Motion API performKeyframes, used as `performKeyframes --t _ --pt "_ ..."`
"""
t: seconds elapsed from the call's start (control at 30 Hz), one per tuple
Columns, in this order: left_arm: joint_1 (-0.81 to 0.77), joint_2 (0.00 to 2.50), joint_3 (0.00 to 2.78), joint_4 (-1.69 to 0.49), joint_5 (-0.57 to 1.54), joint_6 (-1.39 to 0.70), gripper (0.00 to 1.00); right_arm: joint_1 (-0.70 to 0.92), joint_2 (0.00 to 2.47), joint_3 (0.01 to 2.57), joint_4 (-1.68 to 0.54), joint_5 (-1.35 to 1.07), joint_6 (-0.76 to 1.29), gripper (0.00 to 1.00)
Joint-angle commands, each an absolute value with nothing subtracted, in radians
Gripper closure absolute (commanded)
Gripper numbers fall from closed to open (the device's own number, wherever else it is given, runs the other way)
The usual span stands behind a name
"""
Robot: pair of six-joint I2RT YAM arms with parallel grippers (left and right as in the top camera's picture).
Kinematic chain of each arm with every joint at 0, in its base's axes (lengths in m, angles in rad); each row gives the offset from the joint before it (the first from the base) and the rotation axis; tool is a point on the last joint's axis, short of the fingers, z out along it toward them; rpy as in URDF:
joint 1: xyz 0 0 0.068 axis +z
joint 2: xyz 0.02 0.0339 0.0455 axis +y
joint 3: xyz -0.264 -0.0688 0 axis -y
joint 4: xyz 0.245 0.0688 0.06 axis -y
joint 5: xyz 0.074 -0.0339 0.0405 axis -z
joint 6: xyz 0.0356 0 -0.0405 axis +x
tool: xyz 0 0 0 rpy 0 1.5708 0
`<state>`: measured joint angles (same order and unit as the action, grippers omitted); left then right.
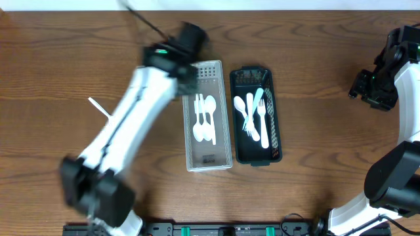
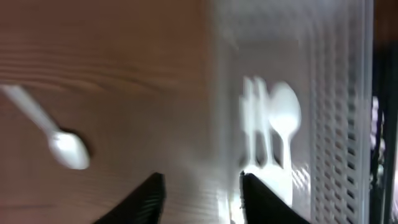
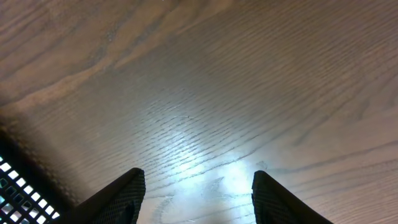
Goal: Pack container
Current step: 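Grasp the last white spoon with the left gripper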
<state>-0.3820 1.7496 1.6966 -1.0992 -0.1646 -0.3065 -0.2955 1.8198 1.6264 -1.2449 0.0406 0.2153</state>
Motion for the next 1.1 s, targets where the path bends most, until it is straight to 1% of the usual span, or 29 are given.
performKeyframes --t 0.0,0.17,0.27,0.33,0.4,0.47,0.67,1.07 --pt "-0.257 1.67 1.713 -1.114 -0.212 -0.309 0.49 -0.289 1.819 1.622 -1.247 0.04 0.201 0.41" --pt "-0.023 1.645 1.707 -1.166 -0.196 -0.451 0.42 -0.289 1.819 1.622 -1.248 0.04 0.201 0.41" --pt "0.11 1.654 1.652 -1.144 -0.087 -0.478 0.4 -0.289 1.819 1.622 -1.247 0.04 0.201 0.41" --pt "0.173 1.666 1.611 -1.122 -0.042 -0.486 0.39 -0.289 1.819 1.622 -1.248 0.04 0.201 0.41" --pt "0.223 1.682 1.563 -1.095 -0.023 -0.506 0.36 -0.289 1.819 1.622 -1.248 0.04 0.201 0.41" --pt "0.266 1.705 1.509 -1.059 -0.005 -0.512 0.34 -0.289 1.819 1.622 -1.248 0.04 0.201 0.41" --pt "0.334 1.798 1.415 -0.977 0.075 -0.517 0.33 -0.289 1.819 1.622 -1.249 0.04 0.201 0.41" --pt "0.337 1.997 1.412 -0.9 0.076 -0.492 0.33 -0.289 1.819 1.622 -1.254 0.041 0.199 0.41"
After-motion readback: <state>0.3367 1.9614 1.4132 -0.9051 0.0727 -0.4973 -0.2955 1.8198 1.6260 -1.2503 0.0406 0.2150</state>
